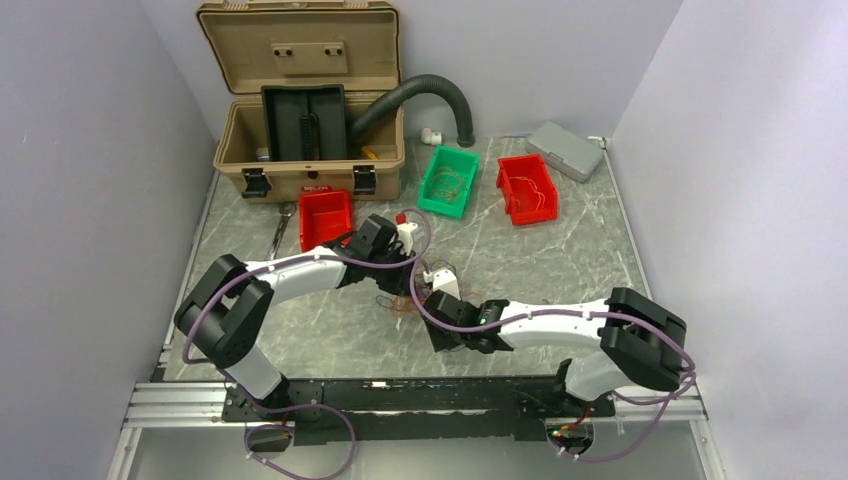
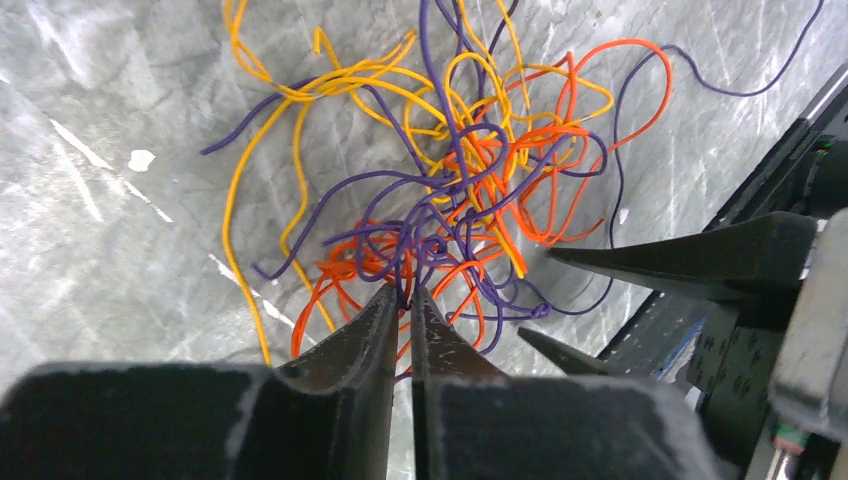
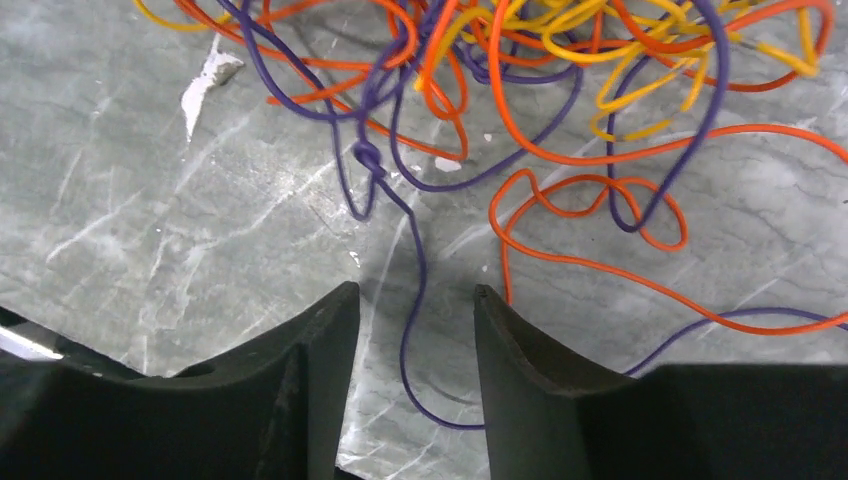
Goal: Untangle the cables
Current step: Untie the cable.
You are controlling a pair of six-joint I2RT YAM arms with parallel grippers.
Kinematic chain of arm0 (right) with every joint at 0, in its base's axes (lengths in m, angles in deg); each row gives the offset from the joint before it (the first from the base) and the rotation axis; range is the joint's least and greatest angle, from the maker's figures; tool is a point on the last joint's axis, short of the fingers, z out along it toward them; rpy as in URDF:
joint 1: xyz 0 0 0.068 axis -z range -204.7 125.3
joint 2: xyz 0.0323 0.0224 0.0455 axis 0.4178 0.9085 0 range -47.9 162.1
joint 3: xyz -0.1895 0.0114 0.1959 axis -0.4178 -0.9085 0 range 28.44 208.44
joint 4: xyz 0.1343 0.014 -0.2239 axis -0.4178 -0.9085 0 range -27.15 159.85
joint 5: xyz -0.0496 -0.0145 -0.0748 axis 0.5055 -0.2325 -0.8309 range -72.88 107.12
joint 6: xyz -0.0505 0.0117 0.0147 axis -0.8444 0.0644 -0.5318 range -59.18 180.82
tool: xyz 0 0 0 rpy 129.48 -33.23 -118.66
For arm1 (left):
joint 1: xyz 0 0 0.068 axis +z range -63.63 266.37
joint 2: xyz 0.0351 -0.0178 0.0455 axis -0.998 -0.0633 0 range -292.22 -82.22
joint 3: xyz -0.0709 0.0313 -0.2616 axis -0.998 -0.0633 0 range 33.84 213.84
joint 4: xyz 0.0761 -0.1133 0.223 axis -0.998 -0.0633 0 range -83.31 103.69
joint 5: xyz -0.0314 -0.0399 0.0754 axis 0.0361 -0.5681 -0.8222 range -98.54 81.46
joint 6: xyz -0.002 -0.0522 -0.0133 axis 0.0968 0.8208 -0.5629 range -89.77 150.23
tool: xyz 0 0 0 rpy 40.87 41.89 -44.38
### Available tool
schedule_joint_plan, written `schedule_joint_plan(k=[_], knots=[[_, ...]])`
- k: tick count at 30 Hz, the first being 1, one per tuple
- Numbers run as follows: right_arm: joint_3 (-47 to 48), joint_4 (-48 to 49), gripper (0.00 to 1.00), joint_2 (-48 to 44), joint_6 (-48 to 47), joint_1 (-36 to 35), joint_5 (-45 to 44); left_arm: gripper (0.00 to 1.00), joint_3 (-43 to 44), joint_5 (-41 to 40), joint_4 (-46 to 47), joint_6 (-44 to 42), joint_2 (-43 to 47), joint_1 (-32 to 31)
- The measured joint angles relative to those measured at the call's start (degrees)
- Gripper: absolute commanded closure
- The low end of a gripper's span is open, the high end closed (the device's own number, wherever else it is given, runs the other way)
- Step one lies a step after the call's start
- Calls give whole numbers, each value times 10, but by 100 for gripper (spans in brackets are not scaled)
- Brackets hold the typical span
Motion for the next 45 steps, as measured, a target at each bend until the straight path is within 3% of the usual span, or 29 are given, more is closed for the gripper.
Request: schedule_joint_plan(k=[3,7,9,14,20,26,30,31,34,36,40,41,45], knots=[[1,-8,70,3,22,-8,-22,99,-10,0,5,2,11,10],[-10,-23,73,-13,47,-12,-32,100,-26,-1,5,3,40,33],[-23,-45,100,-37,55,-12,-33,100,-30,-5,1,2,61,50],[-38,-109,100,-103,82,-14,-46,100,-31,-49,-19,2,121,79],[-34,-204,100,-161,163,-2,-122,100,-59,-141,-30,23,214,85],[-35,-266,100,-253,232,70,-181,100,-81,-233,-61,42,275,88],[-40,-267,100,-319,231,124,-189,100,-83,-249,-63,44,292,90],[-40,-267,96,-327,229,131,-190,100,-83,-250,-64,44,292,90],[-40,-262,50,-338,202,151,-186,100,-83,-245,-64,44,286,90],[-40,-245,39,-334,163,155,-162,98,-83,-230,-63,43,281,90],[-40,-179,30,-316,84,155,-92,94,-89,-186,-44,42,276,90],[-40,-161,28,-308,68,155,-75,89,-90,-178,-44,42,276,90],[-35,-99,23,-260,23,155,-18,45,-91,-169,-47,44,276,90]])
